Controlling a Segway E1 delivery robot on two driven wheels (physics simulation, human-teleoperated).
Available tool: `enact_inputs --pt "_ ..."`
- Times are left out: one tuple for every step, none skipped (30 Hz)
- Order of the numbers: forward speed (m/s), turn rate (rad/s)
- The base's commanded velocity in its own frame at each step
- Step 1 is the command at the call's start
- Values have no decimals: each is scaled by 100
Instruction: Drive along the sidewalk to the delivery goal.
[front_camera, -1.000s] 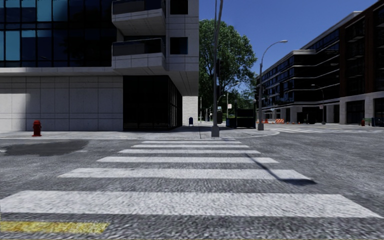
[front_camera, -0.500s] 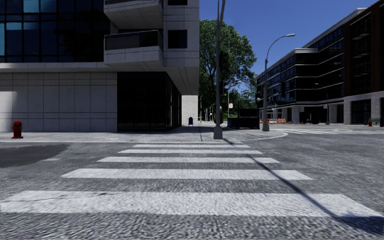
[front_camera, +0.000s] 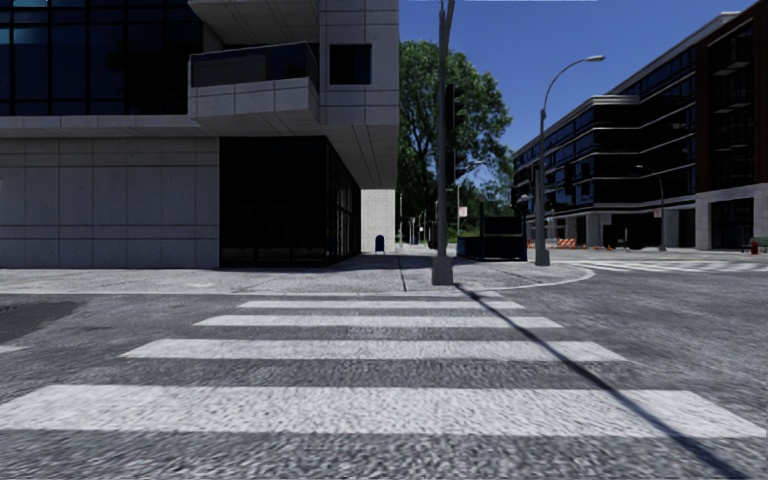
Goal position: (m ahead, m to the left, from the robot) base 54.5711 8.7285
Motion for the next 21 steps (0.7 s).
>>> enact_inputs --pt "200 0" --pt "200 0" --pt "200 0" --pt "200 0" --pt "200 0" --pt "200 0" --pt "200 0" --pt "200 0" --pt "200 0" --pt "200 0" --pt "200 0" --pt "200 0" --pt "200 0" --pt "200 0" --pt "200 0" --pt "200 0" --pt "200 0" --pt "200 0" --pt "200 0" --pt "200 0" --pt "200 0"
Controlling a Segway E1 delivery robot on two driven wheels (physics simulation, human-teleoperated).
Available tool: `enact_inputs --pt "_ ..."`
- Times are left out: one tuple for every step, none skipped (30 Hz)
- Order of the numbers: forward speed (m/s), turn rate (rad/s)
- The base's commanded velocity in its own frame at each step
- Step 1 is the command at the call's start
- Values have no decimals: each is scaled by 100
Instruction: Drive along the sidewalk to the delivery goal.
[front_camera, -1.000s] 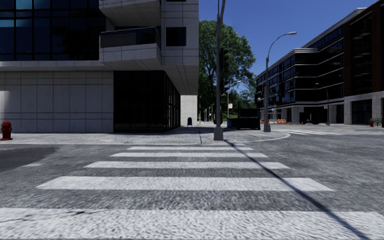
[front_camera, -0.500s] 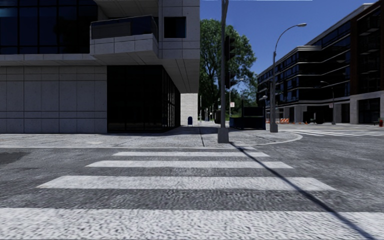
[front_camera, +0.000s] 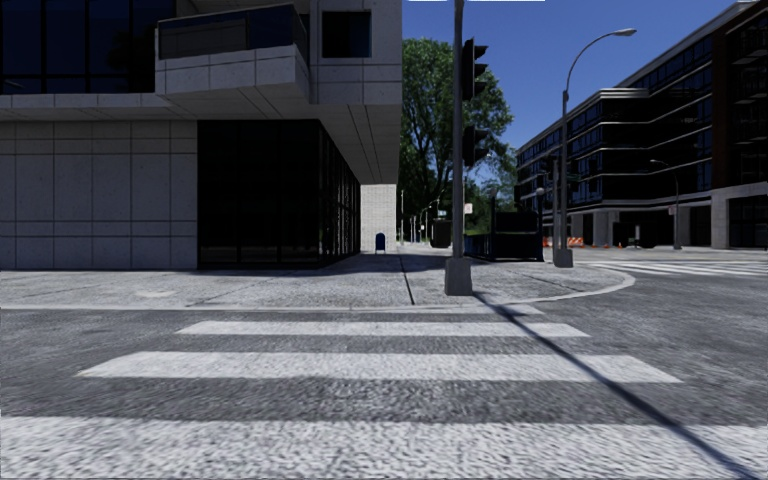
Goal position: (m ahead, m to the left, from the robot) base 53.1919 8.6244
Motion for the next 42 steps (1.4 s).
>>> enact_inputs --pt "200 0" --pt "200 0" --pt "200 -4" --pt "200 -11" --pt "200 -16" --pt "200 -16" --pt "200 -17" --pt "200 -17" --pt "200 -17" --pt "200 -17" --pt "200 -17" --pt "200 -17" --pt "200 -17" --pt "200 -17" --pt "200 -17" --pt "200 -7" --pt "200 -7" --pt "200 0" --pt "200 0" --pt "200 0" --pt "200 0" --pt "200 0" --pt "200 0" --pt "200 0" --pt "200 0" --pt "200 0" --pt "200 0" --pt "200 0" --pt "200 0" --pt "200 0" --pt "200 0" --pt "200 0" --pt "200 0" --pt "200 0" --pt "200 0" --pt "200 0" --pt "200 0" --pt "200 0" --pt "200 0" --pt "200 0" --pt "200 0" --pt "200 0"
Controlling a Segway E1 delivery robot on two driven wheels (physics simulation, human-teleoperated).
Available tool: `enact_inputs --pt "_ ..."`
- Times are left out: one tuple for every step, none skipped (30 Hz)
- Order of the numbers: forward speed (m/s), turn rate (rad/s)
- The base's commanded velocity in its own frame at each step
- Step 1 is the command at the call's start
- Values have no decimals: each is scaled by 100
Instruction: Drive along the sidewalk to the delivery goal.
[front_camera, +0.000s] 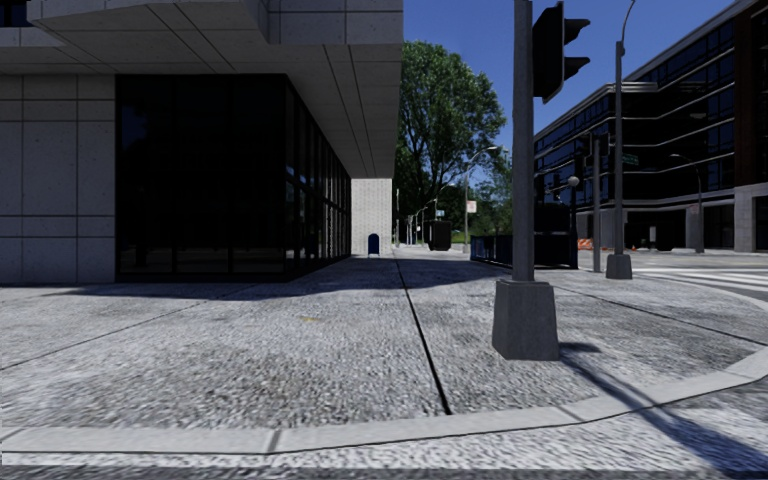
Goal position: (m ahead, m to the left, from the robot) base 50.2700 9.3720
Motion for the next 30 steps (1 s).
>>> enact_inputs --pt "200 0" --pt "200 0" --pt "200 0" --pt "200 0" --pt "200 0" --pt "200 0" --pt "200 0" --pt "200 0" --pt "200 0" --pt "200 0" --pt "200 0" --pt "200 0" --pt "200 0" --pt "195 0" --pt "178 0" --pt "162 0" --pt "162 0" --pt "144 0" --pt "137 0" --pt "137 0" --pt "133 0" --pt "131 0" --pt "130 0" --pt "130 0" --pt "130 0" --pt "129 0" --pt "129 0" --pt "129 -1" --pt "129 -6" --pt "129 -8"
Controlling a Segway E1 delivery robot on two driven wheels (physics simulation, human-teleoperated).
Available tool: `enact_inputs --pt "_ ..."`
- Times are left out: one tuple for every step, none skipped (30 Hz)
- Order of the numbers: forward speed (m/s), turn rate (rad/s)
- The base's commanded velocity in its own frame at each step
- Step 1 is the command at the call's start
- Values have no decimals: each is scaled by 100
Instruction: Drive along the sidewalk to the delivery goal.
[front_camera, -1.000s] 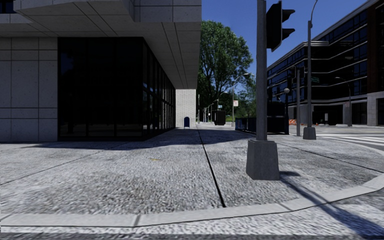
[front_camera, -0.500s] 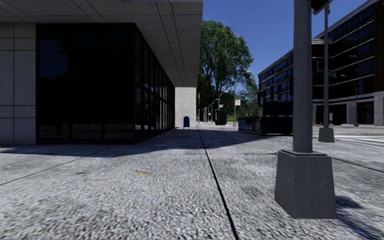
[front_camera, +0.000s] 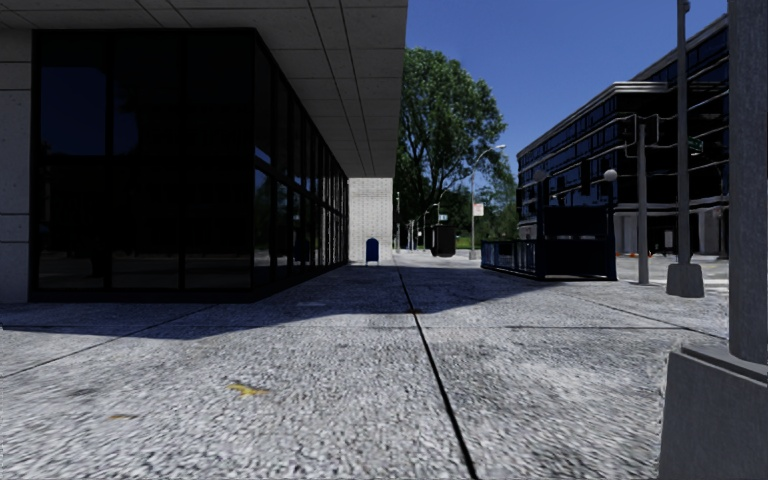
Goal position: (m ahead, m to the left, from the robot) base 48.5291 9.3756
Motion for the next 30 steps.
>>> enact_inputs --pt "129 -8" --pt "129 -10" --pt "129 -11" --pt "129 -11" --pt "129 -12" --pt "129 -12" --pt "131 -14" --pt "131 -14" --pt "132 -17" --pt "132 -18" --pt "132 -19" --pt "132 -19" --pt "142 -21" --pt "200 -23" --pt "200 -23" --pt "200 -23" --pt "200 -23" --pt "200 -23" --pt "200 -23" --pt "200 -23" --pt "200 -23" --pt "200 -24" --pt "200 -24" --pt "200 -24" --pt "200 -24" --pt "200 -24" --pt "200 -24" --pt "200 -24" --pt "200 -25" --pt "200 -25"
